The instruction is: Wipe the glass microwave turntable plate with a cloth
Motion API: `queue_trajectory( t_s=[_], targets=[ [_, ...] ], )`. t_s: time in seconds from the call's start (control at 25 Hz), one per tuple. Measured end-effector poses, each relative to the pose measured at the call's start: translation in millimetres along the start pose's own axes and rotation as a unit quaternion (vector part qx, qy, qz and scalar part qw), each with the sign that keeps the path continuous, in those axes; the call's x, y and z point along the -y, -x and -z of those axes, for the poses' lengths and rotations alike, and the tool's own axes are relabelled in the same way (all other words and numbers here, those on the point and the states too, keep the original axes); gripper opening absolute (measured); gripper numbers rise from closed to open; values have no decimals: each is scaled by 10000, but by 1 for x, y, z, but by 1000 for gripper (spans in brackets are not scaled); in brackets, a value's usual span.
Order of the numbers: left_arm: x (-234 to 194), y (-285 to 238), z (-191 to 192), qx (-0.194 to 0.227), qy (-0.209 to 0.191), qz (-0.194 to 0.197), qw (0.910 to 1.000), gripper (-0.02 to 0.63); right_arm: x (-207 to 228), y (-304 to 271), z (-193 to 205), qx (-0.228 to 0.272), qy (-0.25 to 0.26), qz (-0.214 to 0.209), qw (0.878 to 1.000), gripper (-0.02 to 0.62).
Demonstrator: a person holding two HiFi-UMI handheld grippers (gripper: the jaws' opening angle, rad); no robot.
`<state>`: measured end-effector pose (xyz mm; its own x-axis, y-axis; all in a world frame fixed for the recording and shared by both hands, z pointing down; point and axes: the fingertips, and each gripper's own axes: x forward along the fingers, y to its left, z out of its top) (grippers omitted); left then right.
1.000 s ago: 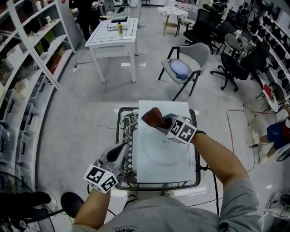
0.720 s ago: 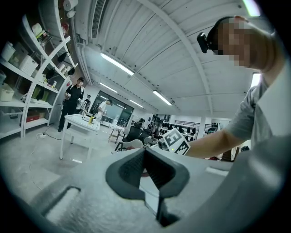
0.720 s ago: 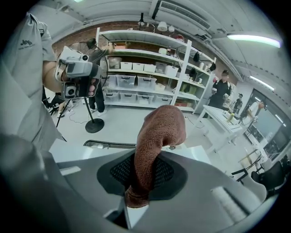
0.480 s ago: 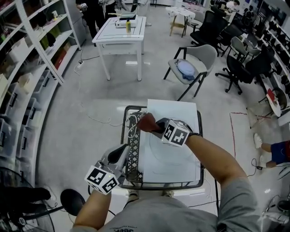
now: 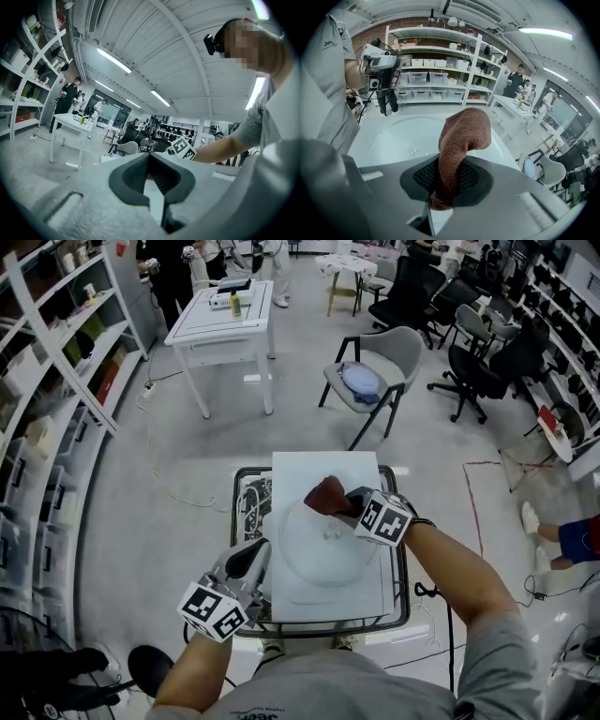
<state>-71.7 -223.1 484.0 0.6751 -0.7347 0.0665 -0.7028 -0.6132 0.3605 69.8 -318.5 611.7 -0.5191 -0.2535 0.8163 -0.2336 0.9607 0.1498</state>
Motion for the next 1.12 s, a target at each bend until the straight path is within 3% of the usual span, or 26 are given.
queue_trajectory(
  t_s=[0.28,0.52,0.68,0.84,1.0,1.12],
  targets=[
    [23,-28,8,-107,-59,224,9997,-2,22,33,56,-156,-280,309,9990,64],
    [29,-31,8,-100,-36,275,9996,-2,24,46,72,-242,-430,416,9979,64],
    [18,-16,5,-23,-46,184,9998,-2,7,38,22,200,-328,220,9990,64],
    [-1,9,0,58,-29,-6,10000,-2,-26,6,-48,484,152,-152,9986,64],
    [-20,37,0,71,42,-207,9998,-2,-59,-31,-100,548,605,-475,9955,64],
    [-31,54,3,80,113,-340,9993,-2,-76,-52,-112,413,856,-613,9936,64]
  ],
)
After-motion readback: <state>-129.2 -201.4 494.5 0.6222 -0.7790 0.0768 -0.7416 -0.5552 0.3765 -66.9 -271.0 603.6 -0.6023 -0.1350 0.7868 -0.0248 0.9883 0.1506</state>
